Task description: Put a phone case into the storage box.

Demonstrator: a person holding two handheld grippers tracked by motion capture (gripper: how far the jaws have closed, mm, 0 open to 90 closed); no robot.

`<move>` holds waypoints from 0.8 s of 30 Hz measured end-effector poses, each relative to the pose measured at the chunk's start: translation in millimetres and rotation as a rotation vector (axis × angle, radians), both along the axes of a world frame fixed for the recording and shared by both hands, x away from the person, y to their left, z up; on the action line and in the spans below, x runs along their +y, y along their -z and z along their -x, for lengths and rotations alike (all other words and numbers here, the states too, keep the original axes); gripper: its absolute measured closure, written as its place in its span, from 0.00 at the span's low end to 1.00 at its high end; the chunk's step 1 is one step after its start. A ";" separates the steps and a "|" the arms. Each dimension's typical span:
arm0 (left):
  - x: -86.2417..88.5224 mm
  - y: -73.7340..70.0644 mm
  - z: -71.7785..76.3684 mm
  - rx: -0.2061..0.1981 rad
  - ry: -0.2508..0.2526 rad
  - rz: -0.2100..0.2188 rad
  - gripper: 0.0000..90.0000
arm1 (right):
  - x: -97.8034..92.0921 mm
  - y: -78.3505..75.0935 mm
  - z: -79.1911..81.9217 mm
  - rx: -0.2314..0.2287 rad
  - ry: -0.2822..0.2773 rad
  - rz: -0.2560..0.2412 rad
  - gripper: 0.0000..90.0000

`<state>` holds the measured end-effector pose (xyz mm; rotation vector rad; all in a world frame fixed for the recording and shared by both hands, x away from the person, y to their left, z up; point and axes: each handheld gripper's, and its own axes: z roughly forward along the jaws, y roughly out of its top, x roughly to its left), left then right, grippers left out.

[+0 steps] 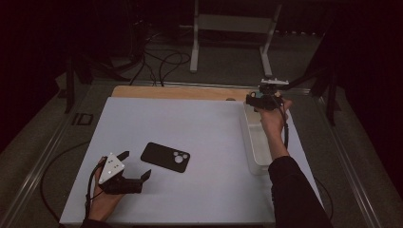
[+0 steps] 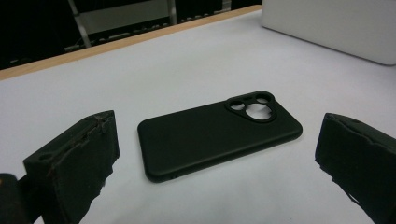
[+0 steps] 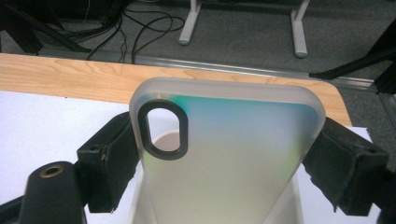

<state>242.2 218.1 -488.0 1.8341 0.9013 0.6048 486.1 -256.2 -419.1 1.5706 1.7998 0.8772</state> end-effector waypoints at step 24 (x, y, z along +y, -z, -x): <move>3.3 -0.8 0.1 -0.004 -0.006 0.012 0.00 | 4.2 18.4 -13.5 0.043 0.041 0.032 0.10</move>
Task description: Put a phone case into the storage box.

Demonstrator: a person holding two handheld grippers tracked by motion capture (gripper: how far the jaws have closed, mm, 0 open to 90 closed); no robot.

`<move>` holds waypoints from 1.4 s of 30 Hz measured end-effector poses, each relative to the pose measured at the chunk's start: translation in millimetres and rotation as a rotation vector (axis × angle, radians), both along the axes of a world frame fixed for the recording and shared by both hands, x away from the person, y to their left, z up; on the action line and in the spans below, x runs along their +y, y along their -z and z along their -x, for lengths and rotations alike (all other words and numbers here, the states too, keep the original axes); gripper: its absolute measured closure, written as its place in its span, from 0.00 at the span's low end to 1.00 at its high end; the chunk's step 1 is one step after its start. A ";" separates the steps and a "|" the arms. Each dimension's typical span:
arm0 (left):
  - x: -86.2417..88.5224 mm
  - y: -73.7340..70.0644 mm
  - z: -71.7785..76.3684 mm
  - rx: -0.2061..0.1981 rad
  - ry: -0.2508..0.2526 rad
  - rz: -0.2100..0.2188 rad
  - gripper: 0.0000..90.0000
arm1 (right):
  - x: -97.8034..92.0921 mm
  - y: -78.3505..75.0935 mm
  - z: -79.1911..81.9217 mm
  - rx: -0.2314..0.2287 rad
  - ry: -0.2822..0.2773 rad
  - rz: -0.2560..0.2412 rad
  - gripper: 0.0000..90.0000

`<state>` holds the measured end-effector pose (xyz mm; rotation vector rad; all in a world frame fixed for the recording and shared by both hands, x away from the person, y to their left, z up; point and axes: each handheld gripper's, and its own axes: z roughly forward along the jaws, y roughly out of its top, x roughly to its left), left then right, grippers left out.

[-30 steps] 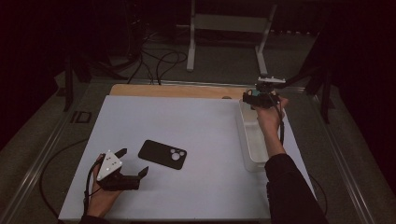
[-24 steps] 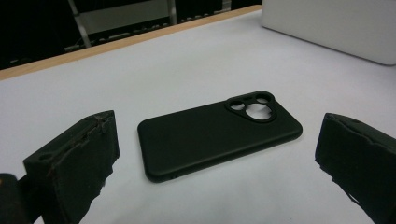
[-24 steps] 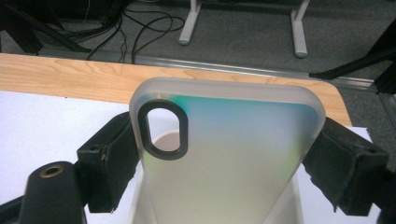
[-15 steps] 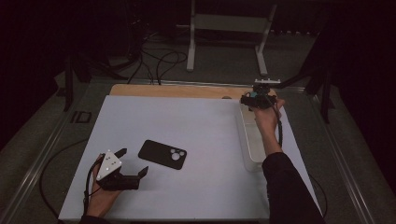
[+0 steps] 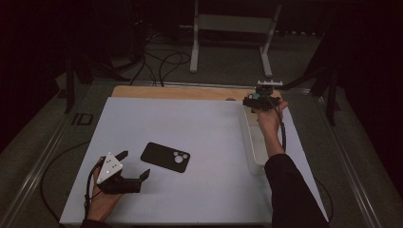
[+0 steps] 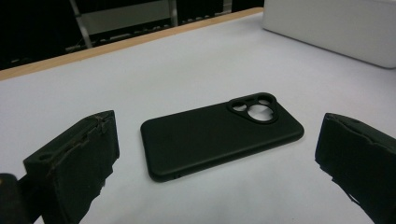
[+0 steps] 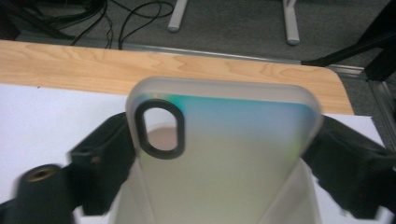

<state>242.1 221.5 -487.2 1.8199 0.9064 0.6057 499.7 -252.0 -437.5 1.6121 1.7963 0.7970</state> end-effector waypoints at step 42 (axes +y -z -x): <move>0.3 0.2 -0.5 0.000 -0.013 -0.004 0.00 | 16.9 -38.8 85.1 -0.105 -0.382 -0.134 0.08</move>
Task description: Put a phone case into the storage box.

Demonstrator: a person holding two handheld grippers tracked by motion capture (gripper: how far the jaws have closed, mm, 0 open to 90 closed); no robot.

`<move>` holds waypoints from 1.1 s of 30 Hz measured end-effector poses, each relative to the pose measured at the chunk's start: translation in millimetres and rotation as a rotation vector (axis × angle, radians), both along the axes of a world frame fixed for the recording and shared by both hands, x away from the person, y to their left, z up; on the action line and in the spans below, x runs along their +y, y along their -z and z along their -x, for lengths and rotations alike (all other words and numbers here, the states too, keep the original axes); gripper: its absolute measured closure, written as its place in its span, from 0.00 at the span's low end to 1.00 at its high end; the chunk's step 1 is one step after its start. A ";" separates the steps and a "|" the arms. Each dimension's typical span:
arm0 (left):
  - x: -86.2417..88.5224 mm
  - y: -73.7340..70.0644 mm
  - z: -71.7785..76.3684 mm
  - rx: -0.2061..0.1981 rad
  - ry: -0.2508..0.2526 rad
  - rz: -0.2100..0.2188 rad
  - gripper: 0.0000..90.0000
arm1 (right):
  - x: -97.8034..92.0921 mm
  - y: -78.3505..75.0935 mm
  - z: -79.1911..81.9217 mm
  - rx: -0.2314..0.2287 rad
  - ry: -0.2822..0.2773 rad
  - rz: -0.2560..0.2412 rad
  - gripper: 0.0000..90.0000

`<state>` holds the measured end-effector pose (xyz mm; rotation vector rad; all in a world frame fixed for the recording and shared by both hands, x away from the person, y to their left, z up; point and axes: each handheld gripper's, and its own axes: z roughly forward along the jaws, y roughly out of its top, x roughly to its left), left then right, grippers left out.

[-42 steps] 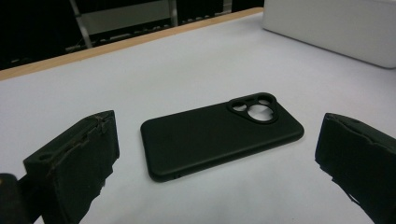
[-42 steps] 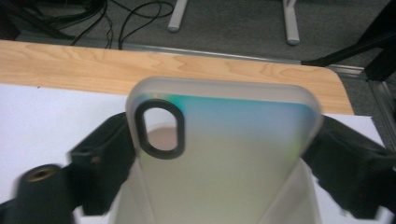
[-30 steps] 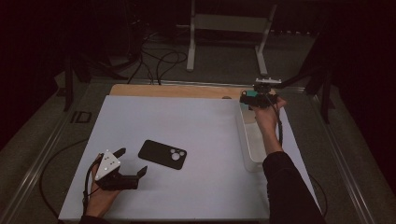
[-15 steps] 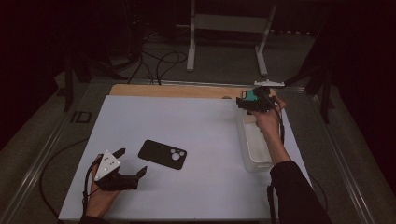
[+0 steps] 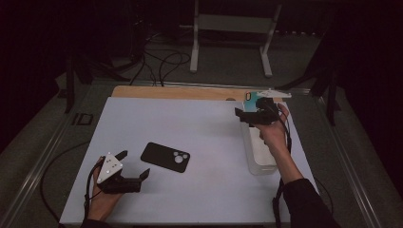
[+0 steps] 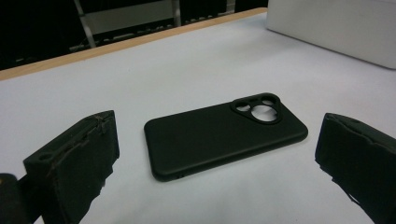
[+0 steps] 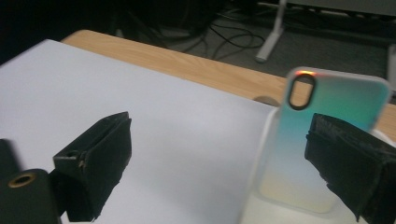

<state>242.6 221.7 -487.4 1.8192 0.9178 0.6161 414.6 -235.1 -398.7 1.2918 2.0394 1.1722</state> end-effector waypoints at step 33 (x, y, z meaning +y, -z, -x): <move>-0.1 -2.5 -0.8 -0.003 -0.003 -0.001 0.00 | 8.2 11.9 101.3 -0.153 -0.163 -0.018 0.11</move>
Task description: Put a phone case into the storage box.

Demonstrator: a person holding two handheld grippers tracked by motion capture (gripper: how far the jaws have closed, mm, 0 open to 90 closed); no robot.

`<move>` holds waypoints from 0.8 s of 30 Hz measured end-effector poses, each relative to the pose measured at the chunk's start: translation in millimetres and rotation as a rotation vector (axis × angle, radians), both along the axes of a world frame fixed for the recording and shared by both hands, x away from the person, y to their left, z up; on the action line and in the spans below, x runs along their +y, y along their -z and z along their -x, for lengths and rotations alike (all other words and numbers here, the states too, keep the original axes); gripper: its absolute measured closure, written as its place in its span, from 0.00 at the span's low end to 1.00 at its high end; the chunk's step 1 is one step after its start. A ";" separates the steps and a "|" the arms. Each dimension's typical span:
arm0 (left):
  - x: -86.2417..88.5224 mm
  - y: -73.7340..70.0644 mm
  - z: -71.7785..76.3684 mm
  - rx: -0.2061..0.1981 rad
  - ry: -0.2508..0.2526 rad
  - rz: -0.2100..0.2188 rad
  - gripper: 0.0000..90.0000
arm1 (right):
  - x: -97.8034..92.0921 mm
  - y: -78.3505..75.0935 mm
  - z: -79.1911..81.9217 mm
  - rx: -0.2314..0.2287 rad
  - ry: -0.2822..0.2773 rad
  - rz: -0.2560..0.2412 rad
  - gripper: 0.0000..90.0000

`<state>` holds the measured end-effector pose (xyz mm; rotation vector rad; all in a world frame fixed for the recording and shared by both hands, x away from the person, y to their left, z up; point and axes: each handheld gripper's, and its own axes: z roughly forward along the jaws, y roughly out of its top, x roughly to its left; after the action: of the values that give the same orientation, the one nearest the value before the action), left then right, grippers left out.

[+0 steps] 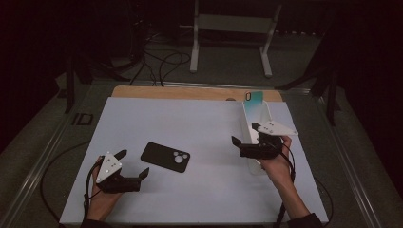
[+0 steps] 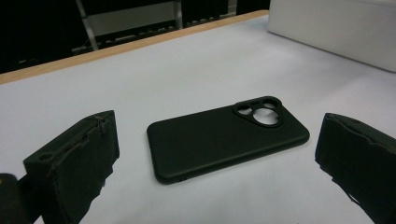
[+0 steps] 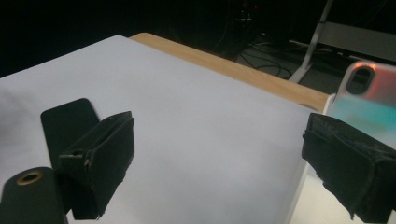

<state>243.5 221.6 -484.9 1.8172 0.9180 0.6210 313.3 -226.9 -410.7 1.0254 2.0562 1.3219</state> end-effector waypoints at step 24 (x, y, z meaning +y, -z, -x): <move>-0.3 -25.4 -19.8 0.002 0.025 0.032 0.01 | -31.0 37.7 44.6 -0.044 -0.004 -0.072 0.11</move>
<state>263.3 221.3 -459.5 1.7986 0.9006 0.5864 268.7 -257.9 -448.3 1.0134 1.9922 1.4179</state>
